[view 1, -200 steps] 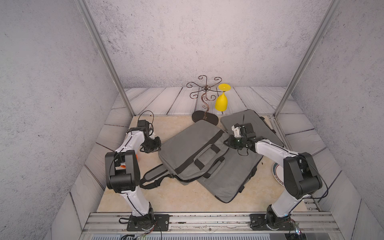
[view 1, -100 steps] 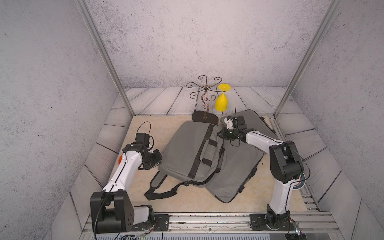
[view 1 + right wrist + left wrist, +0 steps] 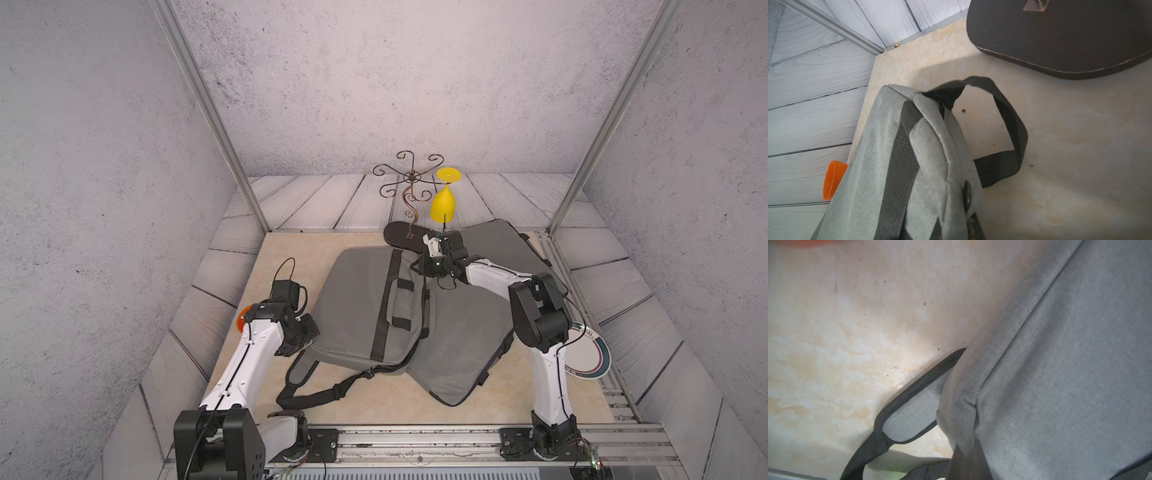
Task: Open the zippered laptop bag and take out the laptop
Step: Adjust the zippered laptop bag.
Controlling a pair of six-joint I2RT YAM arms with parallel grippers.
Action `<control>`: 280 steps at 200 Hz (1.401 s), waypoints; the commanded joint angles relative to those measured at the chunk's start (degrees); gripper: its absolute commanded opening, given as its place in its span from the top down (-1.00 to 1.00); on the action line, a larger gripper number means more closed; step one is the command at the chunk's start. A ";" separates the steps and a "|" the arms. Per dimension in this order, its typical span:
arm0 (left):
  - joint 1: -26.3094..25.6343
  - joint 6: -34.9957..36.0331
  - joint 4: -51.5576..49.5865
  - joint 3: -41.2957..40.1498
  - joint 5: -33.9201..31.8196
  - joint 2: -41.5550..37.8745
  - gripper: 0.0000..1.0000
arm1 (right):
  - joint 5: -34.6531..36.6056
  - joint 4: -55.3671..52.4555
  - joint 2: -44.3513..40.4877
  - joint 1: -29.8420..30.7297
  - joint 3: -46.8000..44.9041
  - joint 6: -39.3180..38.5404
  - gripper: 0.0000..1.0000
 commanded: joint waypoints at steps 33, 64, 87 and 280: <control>-1.15 4.14 0.01 1.31 1.16 -0.33 0.32 | -0.84 0.04 0.45 0.59 4.09 -4.55 0.06; -2.11 6.24 -0.50 4.27 0.41 -3.05 0.00 | 1.29 -5.15 -2.73 0.07 5.57 -7.59 -0.24; -5.64 7.08 -0.54 7.57 -0.86 -3.60 -0.12 | 2.20 -7.21 -6.64 -0.99 3.62 -8.93 -0.45; -44.62 16.60 12.99 29.72 -2.56 30.43 -0.30 | 1.38 -7.77 -41.85 -14.19 -36.38 -5.82 -0.66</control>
